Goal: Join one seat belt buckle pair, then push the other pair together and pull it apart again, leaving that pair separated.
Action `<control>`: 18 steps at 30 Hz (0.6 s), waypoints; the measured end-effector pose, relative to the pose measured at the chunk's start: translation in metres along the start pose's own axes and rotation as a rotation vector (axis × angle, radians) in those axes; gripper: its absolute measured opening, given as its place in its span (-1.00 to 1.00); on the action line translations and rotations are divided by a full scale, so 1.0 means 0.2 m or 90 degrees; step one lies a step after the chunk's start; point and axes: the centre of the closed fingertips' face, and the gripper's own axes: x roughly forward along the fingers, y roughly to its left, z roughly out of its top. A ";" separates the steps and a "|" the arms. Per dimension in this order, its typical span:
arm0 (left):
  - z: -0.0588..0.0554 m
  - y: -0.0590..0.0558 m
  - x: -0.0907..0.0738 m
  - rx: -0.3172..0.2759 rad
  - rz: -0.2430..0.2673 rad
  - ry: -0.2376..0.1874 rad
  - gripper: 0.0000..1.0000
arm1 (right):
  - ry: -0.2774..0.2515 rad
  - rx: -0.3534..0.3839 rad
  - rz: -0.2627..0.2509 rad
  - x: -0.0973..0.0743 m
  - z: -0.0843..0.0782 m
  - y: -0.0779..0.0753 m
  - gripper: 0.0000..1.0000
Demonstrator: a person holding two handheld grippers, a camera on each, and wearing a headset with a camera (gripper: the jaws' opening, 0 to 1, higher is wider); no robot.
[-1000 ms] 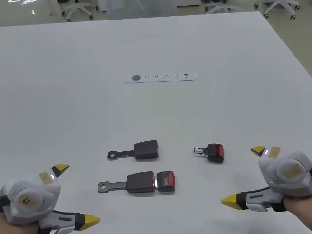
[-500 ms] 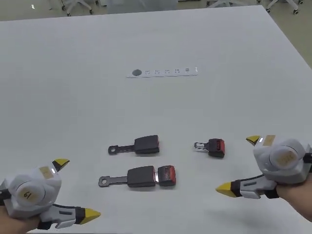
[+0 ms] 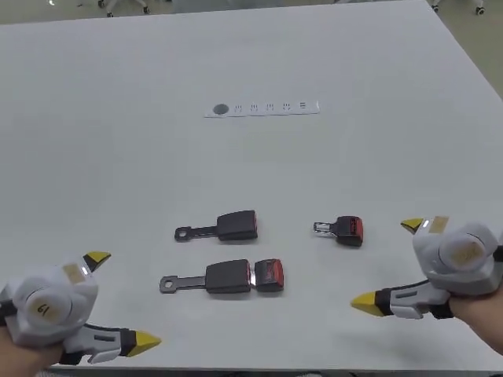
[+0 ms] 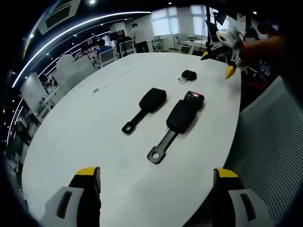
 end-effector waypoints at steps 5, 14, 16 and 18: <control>-0.01 0.00 0.00 0.002 -0.001 0.002 1.00 | 0.000 -0.002 0.001 0.00 0.00 0.00 1.00; -0.01 -0.01 0.00 0.003 -0.001 0.004 1.00 | 0.003 -0.001 0.003 0.00 -0.02 0.01 1.00; -0.02 -0.01 0.00 0.003 -0.001 0.005 1.00 | 0.003 -0.002 0.003 0.00 -0.02 0.01 1.00; -0.02 -0.01 0.00 0.004 -0.002 0.005 1.00 | 0.003 0.000 0.003 0.00 -0.02 0.01 1.00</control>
